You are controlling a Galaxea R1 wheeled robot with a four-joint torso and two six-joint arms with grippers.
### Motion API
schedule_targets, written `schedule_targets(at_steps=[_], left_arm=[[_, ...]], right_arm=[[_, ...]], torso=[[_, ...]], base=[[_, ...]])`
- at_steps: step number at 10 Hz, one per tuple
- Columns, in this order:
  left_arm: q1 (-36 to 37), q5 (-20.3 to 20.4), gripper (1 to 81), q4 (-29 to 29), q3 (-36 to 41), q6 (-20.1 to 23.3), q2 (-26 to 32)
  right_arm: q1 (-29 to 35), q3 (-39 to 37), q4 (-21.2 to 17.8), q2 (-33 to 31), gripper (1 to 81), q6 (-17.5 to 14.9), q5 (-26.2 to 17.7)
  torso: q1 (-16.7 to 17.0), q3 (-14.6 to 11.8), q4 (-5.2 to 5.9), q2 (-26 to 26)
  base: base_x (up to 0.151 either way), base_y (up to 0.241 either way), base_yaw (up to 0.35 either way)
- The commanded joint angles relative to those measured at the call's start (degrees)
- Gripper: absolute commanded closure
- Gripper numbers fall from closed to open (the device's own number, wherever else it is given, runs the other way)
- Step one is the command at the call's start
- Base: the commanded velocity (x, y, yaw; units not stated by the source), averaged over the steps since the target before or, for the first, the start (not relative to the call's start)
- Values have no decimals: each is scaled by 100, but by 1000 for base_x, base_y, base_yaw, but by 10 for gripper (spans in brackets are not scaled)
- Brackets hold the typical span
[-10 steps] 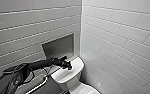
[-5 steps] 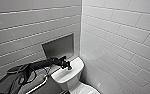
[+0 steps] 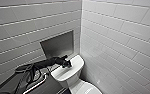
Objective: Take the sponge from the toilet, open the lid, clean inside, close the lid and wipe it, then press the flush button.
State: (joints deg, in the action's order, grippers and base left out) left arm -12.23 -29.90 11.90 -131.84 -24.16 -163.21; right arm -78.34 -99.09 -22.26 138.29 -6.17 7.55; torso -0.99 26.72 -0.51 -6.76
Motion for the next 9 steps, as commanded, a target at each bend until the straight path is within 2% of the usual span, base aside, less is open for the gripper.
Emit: schedule_targets(at_steps=[1, 3, 7, 8, 9], left_arm=[[1033, -113, 811, -82, -34, 8, 7], [1033, -7, 811, -109, -96, 8, -11], [1033, 231, 811, -118, -465, 17, -125], [1033, 248, 811, -100, -553, 17, -142], [1025, 326, 811, -100, -571, 17, -142]], right_arm=[[164, 163, -50, -159, 811, -7, -438], [173, 154, -50, -141, 811, -7, -439], [155, 154, -42, -124, 811, -16, -447], [156, 145, -42, -124, 811, -16, -447], [164, 171, -42, -115, 811, -16, -447]], torso=[[0, -2, 0, 0], [-2, 88, 0, 4], [-5, 89, 0, 4], [-5, 277, 0, 4], [-2, 138, 0, 4]], base=[[0, 0, 0], [0, 0, 0], [0, 0, 0], [0, 0, 0], [0, 0, 0]])
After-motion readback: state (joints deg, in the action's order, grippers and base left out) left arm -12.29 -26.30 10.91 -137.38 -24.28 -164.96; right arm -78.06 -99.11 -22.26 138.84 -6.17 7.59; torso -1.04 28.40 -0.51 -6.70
